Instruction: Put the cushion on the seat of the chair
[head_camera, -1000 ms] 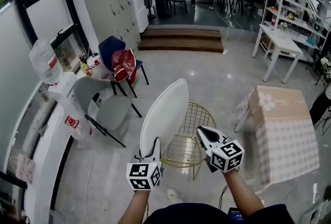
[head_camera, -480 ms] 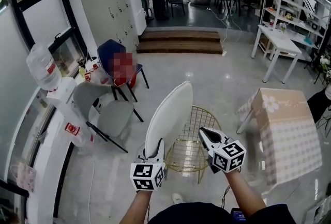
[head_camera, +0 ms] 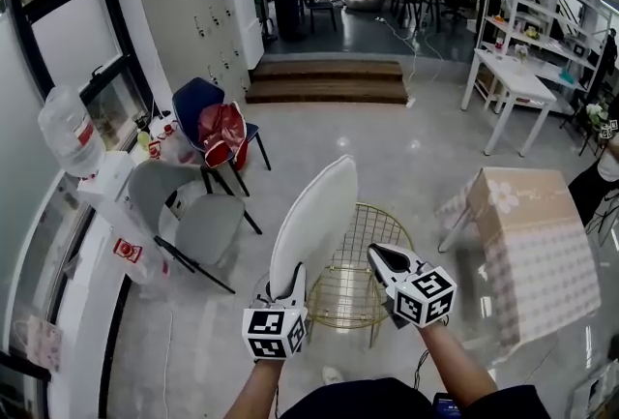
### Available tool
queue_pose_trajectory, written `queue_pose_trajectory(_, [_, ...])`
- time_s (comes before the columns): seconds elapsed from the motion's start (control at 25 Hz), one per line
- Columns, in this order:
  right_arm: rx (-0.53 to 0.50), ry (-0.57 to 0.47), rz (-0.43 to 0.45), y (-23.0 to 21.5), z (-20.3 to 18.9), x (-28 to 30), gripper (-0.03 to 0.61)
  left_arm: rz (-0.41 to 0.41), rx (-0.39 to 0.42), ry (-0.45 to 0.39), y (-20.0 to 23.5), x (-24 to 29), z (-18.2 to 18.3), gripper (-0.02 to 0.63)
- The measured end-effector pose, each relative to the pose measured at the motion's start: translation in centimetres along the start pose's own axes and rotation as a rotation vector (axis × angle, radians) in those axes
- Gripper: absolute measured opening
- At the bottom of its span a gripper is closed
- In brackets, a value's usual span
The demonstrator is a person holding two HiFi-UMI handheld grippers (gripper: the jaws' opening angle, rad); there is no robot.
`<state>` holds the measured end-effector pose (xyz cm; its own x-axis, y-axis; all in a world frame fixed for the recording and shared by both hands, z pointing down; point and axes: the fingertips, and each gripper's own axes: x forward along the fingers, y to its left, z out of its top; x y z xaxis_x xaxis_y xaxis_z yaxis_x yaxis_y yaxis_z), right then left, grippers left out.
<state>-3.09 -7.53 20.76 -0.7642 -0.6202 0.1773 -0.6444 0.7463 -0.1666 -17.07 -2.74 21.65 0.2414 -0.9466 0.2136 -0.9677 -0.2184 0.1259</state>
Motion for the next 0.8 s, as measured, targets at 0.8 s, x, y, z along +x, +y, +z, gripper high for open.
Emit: queue_pose_trajectory(0.8, [0.031, 0.048, -0.015, -2.1, -2.1, 1.8, 0.02, -0.036, -0.021, 0.075, 0.2, 2.4, -2.4, 0.063])
